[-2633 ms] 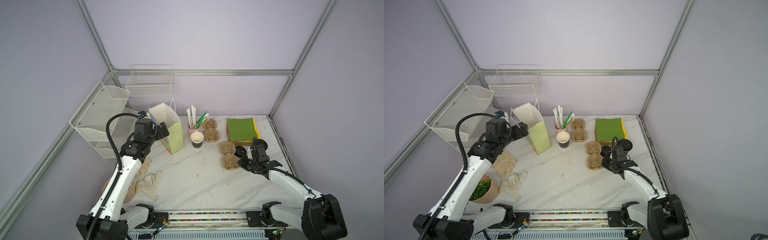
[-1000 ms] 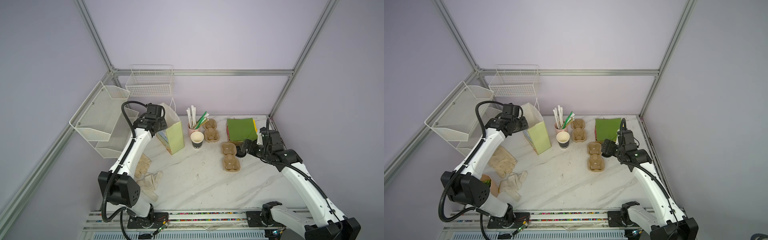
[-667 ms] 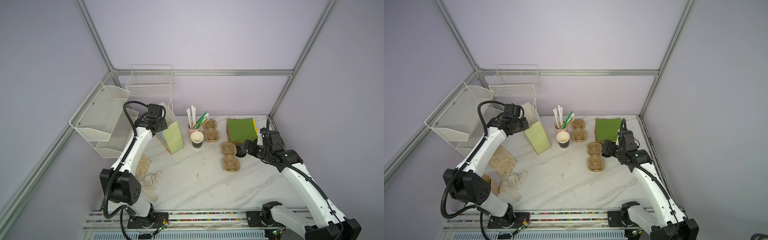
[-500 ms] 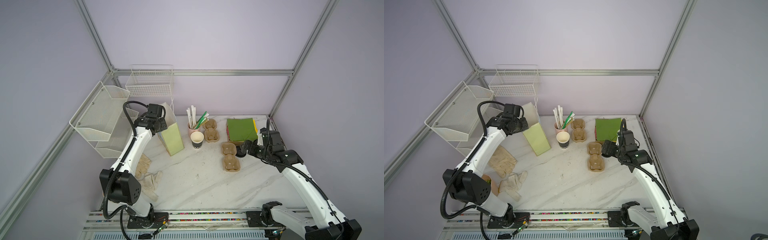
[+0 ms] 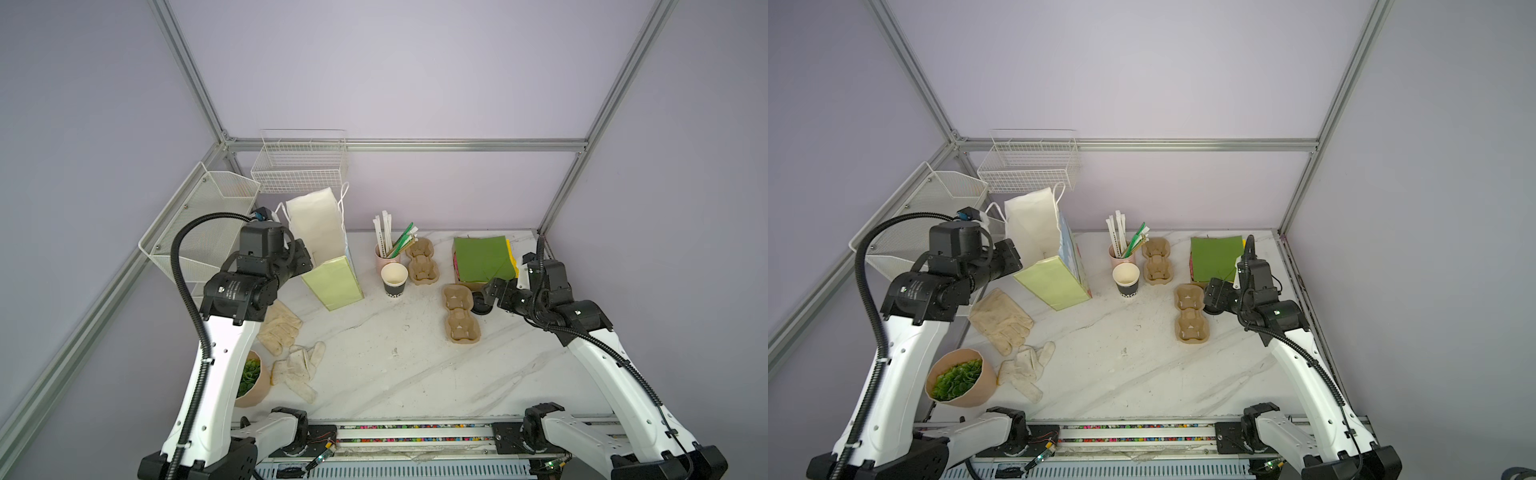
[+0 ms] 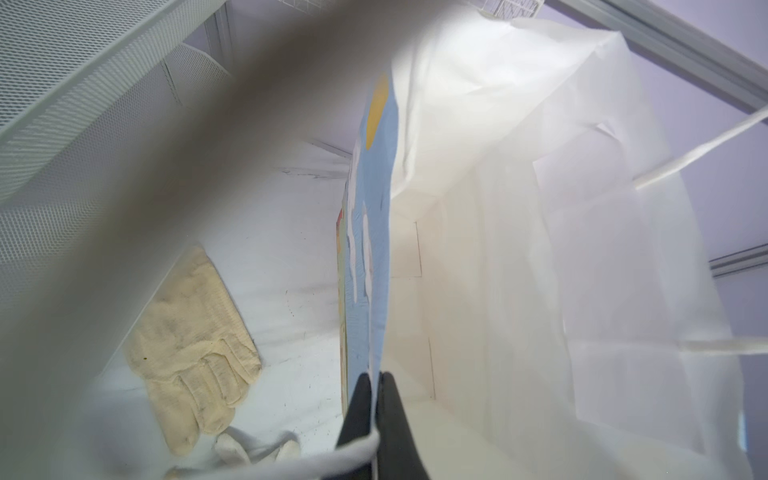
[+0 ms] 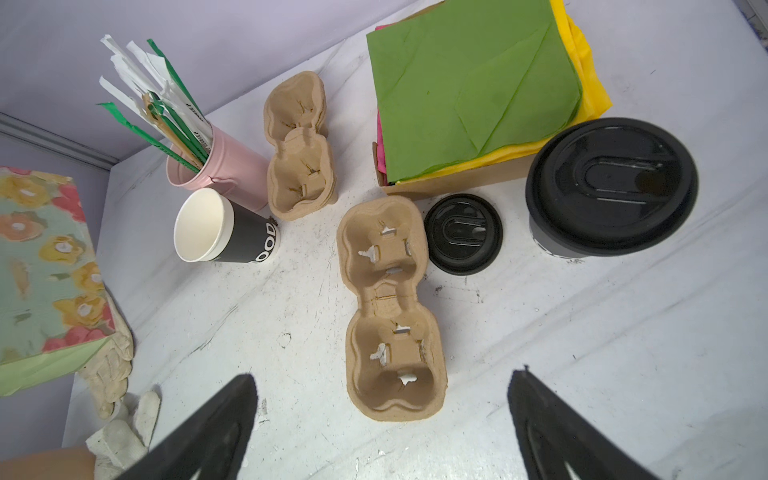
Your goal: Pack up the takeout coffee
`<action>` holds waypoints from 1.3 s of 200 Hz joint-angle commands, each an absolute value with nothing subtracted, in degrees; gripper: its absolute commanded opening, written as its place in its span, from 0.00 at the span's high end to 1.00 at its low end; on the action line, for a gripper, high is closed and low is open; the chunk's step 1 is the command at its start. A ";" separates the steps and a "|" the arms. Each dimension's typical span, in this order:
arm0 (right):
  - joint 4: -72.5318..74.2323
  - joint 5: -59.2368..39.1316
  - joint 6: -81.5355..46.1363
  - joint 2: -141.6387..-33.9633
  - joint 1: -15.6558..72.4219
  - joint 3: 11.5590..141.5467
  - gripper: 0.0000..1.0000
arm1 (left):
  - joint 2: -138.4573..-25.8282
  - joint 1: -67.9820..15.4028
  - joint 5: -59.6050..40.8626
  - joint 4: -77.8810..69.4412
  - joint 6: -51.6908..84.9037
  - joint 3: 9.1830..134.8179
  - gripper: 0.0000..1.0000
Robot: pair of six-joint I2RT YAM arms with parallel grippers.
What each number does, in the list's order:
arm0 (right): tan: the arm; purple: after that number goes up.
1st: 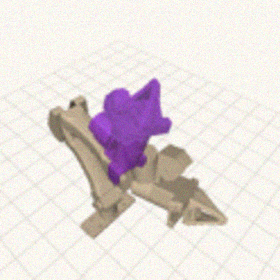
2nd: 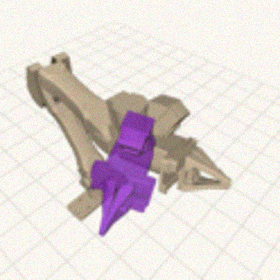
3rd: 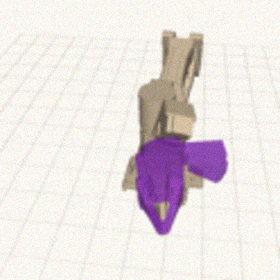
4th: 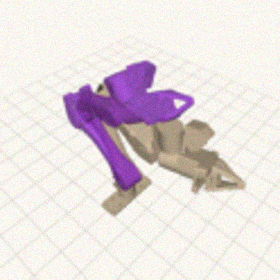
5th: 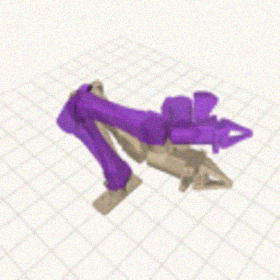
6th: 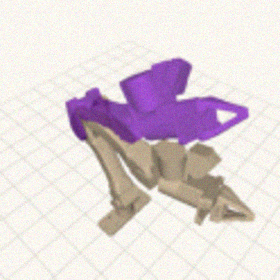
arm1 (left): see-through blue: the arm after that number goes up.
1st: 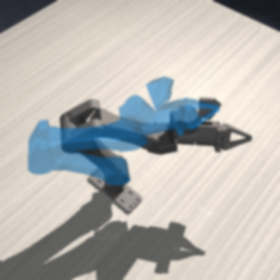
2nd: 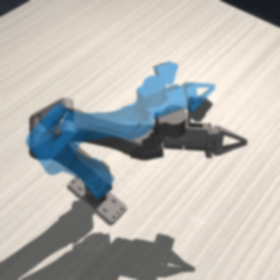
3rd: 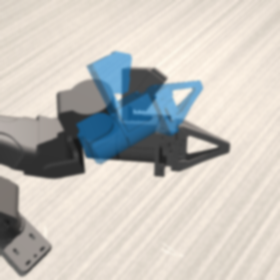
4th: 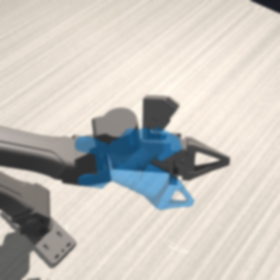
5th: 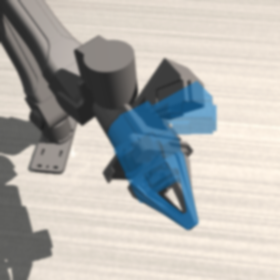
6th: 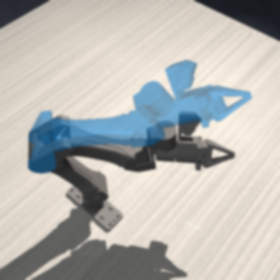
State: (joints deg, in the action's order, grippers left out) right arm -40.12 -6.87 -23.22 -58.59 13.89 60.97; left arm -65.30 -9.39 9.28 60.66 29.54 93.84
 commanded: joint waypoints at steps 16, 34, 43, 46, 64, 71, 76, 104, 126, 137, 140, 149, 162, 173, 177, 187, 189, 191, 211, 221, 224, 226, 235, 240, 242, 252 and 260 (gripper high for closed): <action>-41.60 -7.38 -21.73 -56.87 14.23 61.94 0.03 | -61.12 -12.04 2.57 66.59 34.76 93.52 1.00; -41.87 -7.40 -21.75 -56.45 14.21 62.02 0.03 | -59.46 -17.10 3.16 68.46 38.37 93.68 1.00; -41.99 -7.39 -21.71 -56.23 14.21 61.99 0.03 | -58.95 -21.19 4.25 68.70 40.61 93.69 1.00; -42.04 -7.32 -21.71 -56.19 14.21 61.92 0.03 | -58.85 -22.75 5.20 68.79 41.35 93.71 1.00; -42.48 -7.19 -21.58 -56.42 14.22 61.79 0.03 | -58.95 -31.35 9.79 68.91 45.72 94.04 1.00; -42.80 -7.21 -21.53 -56.58 14.19 61.60 0.03 | -59.27 -33.84 11.03 68.92 47.23 93.97 1.00; -43.01 -7.13 -21.58 -56.67 14.24 61.40 0.03 | -59.52 -35.26 11.88 68.90 48.36 93.80 1.00; -43.53 -5.96 -21.67 -57.37 14.22 59.36 0.03 | -62.05 -42.85 16.00 68.72 51.25 93.27 1.00; -43.33 -3.63 -21.88 -58.47 15.58 58.79 0.03 | -63.43 -46.78 18.92 67.63 52.88 92.46 1.00; -43.32 -2.27 -22.47 -59.50 17.18 58.97 0.03 | -64.21 -47.57 20.17 67.56 53.42 92.16 1.00; -43.24 -1.88 -22.69 -59.89 17.68 58.82 0.03 | -64.31 -47.68 20.24 67.39 53.78 92.01 1.00; -43.47 -0.53 -23.06 -60.81 19.36 59.02 0.03 | -64.47 -48.31 20.37 65.92 54.33 90.81 1.00; -43.67 2.03 -23.92 -62.04 22.45 59.40 0.03 | -64.58 -49.23 21.16 63.79 55.29 88.86 1.00; -42.97 3.68 -25.15 -62.99 24.50 58.86 0.03 | -64.81 -49.63 21.03 61.72 56.02 87.10 1.00; -42.63 3.92 -25.49 -63.53 25.07 58.54 0.03 | -64.90 -49.72 20.99 60.94 56.34 86.52 1.00; -41.62 3.62 -26.13 -65.01 26.19 57.53 0.03 | -65.33 -50.15 21.09 59.34 57.04 85.36 1.00; -41.48 3.52 -26.29 -65.30 26.39 57.32 0.03 | -65.44 -50.29 21.20 59.02 57.22 85.17 1.00; -41.22 3.52 -26.35 -65.65 26.57 57.07 0.03 | -65.49 -50.43 21.25 58.72 57.39 84.99 1.00; -39.01 3.60 -27.22 -68.32 27.68 55.47 0.03 | -66.39 -51.63 22.66 56.37 59.01 83.20 1.00; -38.33 3.90 -27.42 -69.12 27.75 55.35 0.03 | -66.86 -51.92 23.71 55.89 59.86 82.44 1.00; -38.00 3.97 -27.37 -69.26 27.70 55.25 0.03 | -66.88 -52.02 24.06 55.82 60.02 82.30 1.00; -37.78 4.13 -27.34 -69.35 27.71 55.16 0.03 | -66.93 -52.03 24.34 55.81 60.20 82.14 1.00; -37.10 4.67 -27.34 -69.88 27.75 55.15 0.02 | -67.14 -52.12 25.62 55.72 60.95 81.68 1.00; -37.06 4.98 -27.33 -70.49 27.69 55.26 0.03 | -67.23 -52.12 26.16 55.72 61.51 81.31 1.00; -37.07 5.05 -27.33 -70.75 27.73 55.34 0.03 | -67.28 -52.12 26.25 55.66 61.72 81.28 1.00; -37.11 5.14 -26.88 -72.26 27.74 55.67 0.03 | -67.54 -52.22 26.70 55.38 62.73 80.85 1.00; -37.26 5.22 -26.59 -73.50 27.69 56.03 0.03 | -67.87 -52.21 27.06 55.31 63.46 80.70 1.00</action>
